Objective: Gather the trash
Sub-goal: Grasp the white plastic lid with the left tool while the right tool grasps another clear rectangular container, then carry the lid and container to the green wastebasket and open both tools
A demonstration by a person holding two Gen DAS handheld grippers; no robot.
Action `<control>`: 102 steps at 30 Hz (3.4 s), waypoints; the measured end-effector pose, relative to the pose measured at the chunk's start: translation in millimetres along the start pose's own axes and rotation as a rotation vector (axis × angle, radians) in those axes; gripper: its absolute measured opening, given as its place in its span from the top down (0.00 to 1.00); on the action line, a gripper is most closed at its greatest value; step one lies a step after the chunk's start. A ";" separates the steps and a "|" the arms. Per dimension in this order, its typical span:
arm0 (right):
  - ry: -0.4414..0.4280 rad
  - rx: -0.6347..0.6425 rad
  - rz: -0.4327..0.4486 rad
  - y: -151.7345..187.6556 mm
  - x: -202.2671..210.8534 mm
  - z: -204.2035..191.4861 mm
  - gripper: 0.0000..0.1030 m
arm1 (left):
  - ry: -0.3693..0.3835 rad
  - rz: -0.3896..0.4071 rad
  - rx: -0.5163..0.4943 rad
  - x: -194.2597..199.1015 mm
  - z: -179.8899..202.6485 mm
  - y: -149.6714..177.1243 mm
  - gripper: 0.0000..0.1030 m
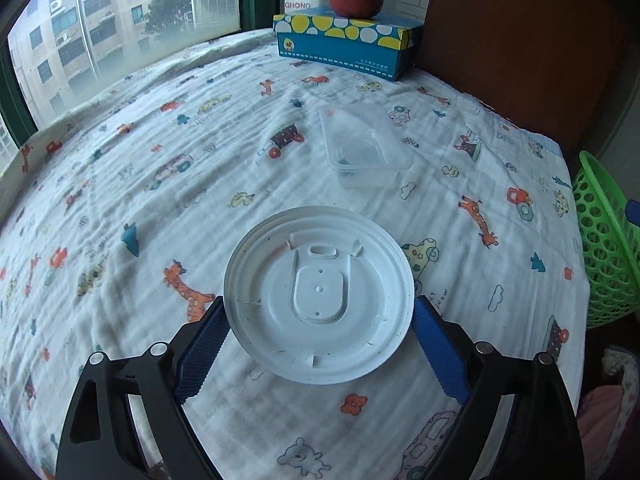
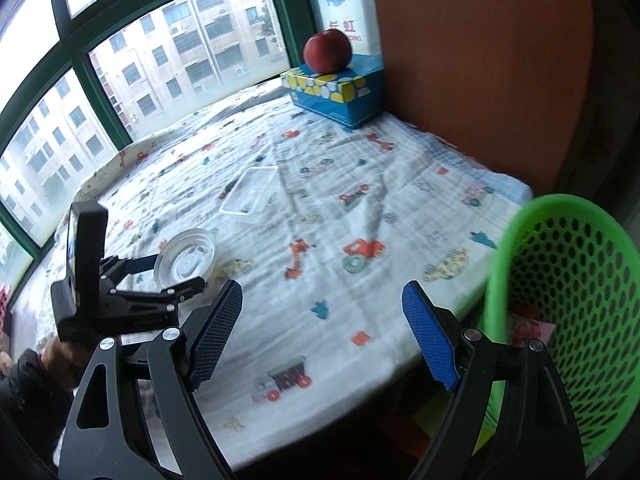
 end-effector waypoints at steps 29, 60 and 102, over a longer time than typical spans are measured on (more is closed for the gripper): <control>0.015 -0.019 -0.187 -81.4 -190.6 -97.8 0.26 | -0.015 0.133 0.216 88.2 -92.0 21.0 0.16; 0.080 -0.002 -0.068 -14.0 -30.5 -27.0 0.41 | 0.083 0.193 0.125 122.3 -1.8 9.4 0.16; 0.369 -0.231 0.095 62.1 118.4 183.5 0.28 | 0.304 0.228 -0.201 120.0 253.2 -64.2 0.16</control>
Point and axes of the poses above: each gripper's, at about its wrist camera, not at the fingertips, and x roughly against the way its jaws point, z to its right, y to its underside, the point moved 1 cm from there along -x, roughly the way its jaws point
